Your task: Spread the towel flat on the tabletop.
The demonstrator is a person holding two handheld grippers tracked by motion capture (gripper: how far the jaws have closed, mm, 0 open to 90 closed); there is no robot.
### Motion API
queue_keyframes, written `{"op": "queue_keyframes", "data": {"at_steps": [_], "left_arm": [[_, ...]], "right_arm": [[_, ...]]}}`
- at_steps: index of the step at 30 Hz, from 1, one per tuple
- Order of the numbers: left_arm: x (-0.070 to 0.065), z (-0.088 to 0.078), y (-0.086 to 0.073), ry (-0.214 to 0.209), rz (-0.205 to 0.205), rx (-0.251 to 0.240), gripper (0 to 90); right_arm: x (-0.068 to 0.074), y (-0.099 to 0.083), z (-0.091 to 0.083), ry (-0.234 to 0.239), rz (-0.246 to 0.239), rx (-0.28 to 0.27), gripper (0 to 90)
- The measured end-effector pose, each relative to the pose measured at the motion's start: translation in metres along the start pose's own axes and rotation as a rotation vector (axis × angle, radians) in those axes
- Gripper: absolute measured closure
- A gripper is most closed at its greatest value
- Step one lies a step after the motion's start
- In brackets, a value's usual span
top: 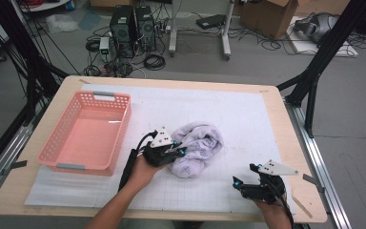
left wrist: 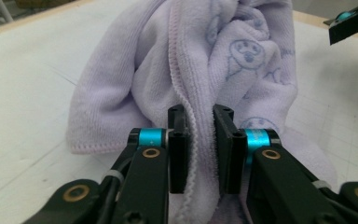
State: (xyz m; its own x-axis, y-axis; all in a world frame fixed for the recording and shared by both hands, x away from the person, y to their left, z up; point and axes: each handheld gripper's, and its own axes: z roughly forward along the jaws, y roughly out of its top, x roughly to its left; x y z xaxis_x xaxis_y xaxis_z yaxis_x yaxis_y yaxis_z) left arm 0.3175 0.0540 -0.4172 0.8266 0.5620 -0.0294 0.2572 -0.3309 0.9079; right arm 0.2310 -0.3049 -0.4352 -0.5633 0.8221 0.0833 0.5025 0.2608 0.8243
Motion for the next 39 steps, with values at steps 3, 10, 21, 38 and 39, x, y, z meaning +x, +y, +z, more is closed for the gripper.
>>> {"op": "queue_keyframes", "data": {"at_steps": [3,10,21,38,39], "left_arm": [[0.002,-0.009,-0.004,0.014,-0.015,-0.01,79.4],[0.017,-0.031,-0.02,0.048,-0.117,-0.062,79.4],[0.018,-0.032,-0.022,0.033,-0.151,-0.082,79.1],[0.023,-0.044,-0.021,0.026,-0.182,-0.153,79.3],[0.022,-0.043,-0.02,0.02,-0.182,-0.151,79.4]], "right_arm": [[-0.001,0.0,-0.002,0.003,0.003,-0.004,18.5],[0.005,0.004,0.006,0.08,-0.033,0.014,43.0],[0.054,0.04,0.075,0.216,-0.147,0.059,51.6],[0.031,0.04,0.051,0.175,-0.152,0.123,82.5],[0.03,0.038,0.046,0.17,-0.158,0.134,82.5]]}}
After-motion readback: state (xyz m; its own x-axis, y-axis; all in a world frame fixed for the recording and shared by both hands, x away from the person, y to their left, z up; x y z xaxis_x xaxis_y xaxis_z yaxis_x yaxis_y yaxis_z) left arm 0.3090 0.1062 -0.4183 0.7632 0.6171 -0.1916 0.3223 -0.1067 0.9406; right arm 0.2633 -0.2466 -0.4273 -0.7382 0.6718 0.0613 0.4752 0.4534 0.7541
